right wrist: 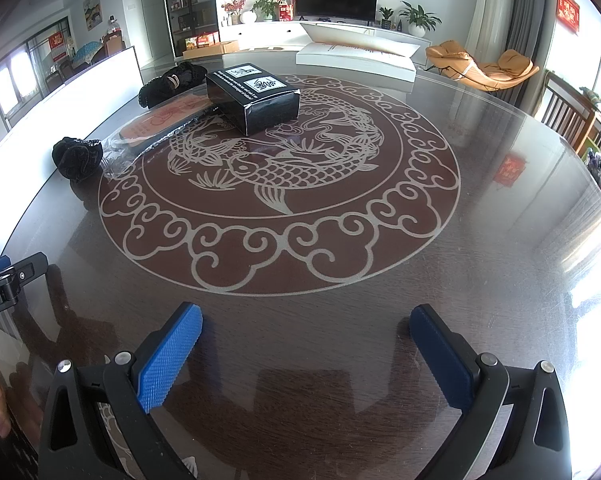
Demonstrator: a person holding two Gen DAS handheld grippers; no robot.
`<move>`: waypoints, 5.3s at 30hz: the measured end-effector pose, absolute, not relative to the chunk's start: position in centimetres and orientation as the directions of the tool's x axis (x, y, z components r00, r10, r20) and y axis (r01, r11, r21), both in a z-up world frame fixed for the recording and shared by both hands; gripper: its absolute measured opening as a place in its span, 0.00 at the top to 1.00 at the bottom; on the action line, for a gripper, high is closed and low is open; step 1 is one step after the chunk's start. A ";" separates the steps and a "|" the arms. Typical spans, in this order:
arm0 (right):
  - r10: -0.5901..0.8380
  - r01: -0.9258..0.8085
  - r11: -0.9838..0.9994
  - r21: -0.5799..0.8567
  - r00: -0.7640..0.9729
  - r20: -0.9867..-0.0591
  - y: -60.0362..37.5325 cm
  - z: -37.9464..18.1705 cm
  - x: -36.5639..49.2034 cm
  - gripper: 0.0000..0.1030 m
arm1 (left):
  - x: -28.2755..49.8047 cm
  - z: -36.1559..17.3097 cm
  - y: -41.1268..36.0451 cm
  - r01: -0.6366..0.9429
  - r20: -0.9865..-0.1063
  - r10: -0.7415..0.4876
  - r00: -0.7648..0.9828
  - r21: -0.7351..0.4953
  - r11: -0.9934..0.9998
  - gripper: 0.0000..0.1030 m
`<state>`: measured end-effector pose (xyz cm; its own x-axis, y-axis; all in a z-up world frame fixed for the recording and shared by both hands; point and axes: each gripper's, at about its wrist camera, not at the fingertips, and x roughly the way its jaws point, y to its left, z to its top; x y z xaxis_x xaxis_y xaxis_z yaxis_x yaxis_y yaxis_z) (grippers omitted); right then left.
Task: Organize objects
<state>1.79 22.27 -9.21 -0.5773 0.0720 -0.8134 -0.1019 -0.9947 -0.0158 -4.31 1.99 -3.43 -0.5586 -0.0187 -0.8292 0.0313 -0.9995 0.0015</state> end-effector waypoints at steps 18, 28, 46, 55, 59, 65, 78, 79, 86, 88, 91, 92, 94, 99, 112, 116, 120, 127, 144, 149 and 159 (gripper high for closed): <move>-0.015 0.244 -0.959 -0.141 -0.544 -0.839 17.1 -4.8 -18.9 0.00 | -4.3 -3.4 2.0 0.034 -0.825 -0.021 -0.565 0.002 -0.999 0.00; -0.085 0.231 -0.973 -0.020 -0.436 -0.896 17.9 -7.4 -19.7 0.42 | -4.3 -3.4 1.9 0.033 -0.825 -0.020 -0.565 0.001 -0.999 0.00; -0.035 0.021 -0.999 0.027 -0.589 -0.807 18.6 -8.2 0.4 0.42 | -4.4 -3.4 1.9 0.033 -0.824 -0.020 -0.566 0.001 -0.999 0.00; -0.025 -0.009 -0.999 0.038 -0.591 -0.806 18.4 -8.5 2.0 0.11 | -4.3 -3.4 1.9 0.033 -0.824 -0.020 -0.566 0.002 -0.999 0.00; 0.006 0.008 -1.000 -0.014 -0.589 -0.808 17.4 -9.1 1.8 0.04 | -4.3 -3.4 1.9 0.033 -0.824 -0.019 -0.566 0.001 -0.999 0.00; 0.002 0.013 -1.000 -0.012 -0.582 -0.813 17.3 -9.3 1.7 0.00 | -4.3 -3.4 1.9 0.033 -0.824 -0.020 -0.566 0.002 -0.999 0.00; 0.002 0.014 -1.000 -0.012 -0.582 -0.813 17.4 -9.3 1.6 0.00 | -4.3 -3.4 1.9 0.032 -0.825 -0.019 -0.565 0.002 -0.999 0.00; 0.002 0.014 -1.000 -0.012 -0.582 -0.813 17.4 -9.3 1.6 0.00 | -4.3 -3.4 1.9 0.032 -0.825 -0.019 -0.565 0.001 -0.999 0.00; 0.002 0.014 -1.000 -0.012 -0.582 -0.813 17.4 -9.3 1.6 0.00 | -4.4 -3.4 1.9 0.031 -0.826 -0.018 -0.564 0.000 -1.000 0.00; 0.002 0.014 -1.000 -0.012 -0.582 -0.813 17.4 -9.3 1.6 0.00 | -4.4 -3.4 1.8 0.029 -0.828 -0.016 -0.561 -0.001 -1.000 0.00; 0.001 0.014 -1.000 -0.012 -0.582 -0.813 17.4 -9.3 1.6 0.00 | -4.5 -3.5 1.9 0.026 -0.830 -0.014 -0.558 -0.001 -1.000 0.00; 0.001 0.014 -1.000 -0.012 -0.582 -0.813 17.4 -9.3 1.6 0.00 | -4.4 -3.5 1.9 0.026 -0.830 -0.014 -0.557 -0.001 -1.000 0.00; 0.001 0.014 -1.000 -0.012 -0.582 -0.813 17.4 -9.3 1.6 0.00 | -4.4 -3.5 1.9 0.027 -0.831 -0.014 -0.557 -0.001 -1.000 0.00; 0.001 0.014 -1.000 -0.012 -0.582 -0.813 17.4 -9.3 1.6 0.00 | -4.3 -3.5 2.0 0.013 -0.830 0.008 -0.558 -0.018 -1.000 0.00; 0.001 0.015 -1.000 -0.012 -0.582 -0.813 17.4 -9.3 1.6 0.00 | -10.5 -0.9 2.0 0.033 -0.782 0.153 -0.604 -0.217 -0.976 0.00; 0.001 0.015 -1.000 -0.011 -0.582 -0.813 17.4 -9.3 1.6 0.00 | -15.9 -0.7 2.7 0.096 -0.790 0.077 -0.608 -0.170 -0.981 0.00; 0.001 0.015 -1.000 -0.012 -0.582 -0.813 17.4 -9.3 1.6 0.00 | -19.5 -2.0 2.8 0.110 -0.825 0.046 -0.563 -0.130 -0.985 0.00; 0.001 0.015 -1.000 -0.012 -0.582 -0.813 17.4 -9.3 1.6 0.00 | -15.0 -2.3 3.8 -0.245 -0.821 0.193 -0.537 -0.067 -0.967 0.52; 0.000 0.015 -1.000 -0.011 -0.582 -0.813 17.4 -9.3 1.6 0.00 | -8.5 -3.6 3.0 -0.266 -0.836 0.143 -0.530 0.004 -0.964 0.00; 0.000 0.015 -1.000 -0.011 -0.582 -0.813 17.4 -9.2 1.7 0.00 | -8.7 -3.6 3.0 -0.265 -0.833 0.143 -0.535 0.004 -0.964 0.00; 0.000 0.015 -1.000 -0.011 -0.582 -0.813 17.5 -9.2 1.6 0.00 | -8.6 -3.6 2.9 -0.265 -0.833 0.143 -0.535 0.004 -0.964 0.00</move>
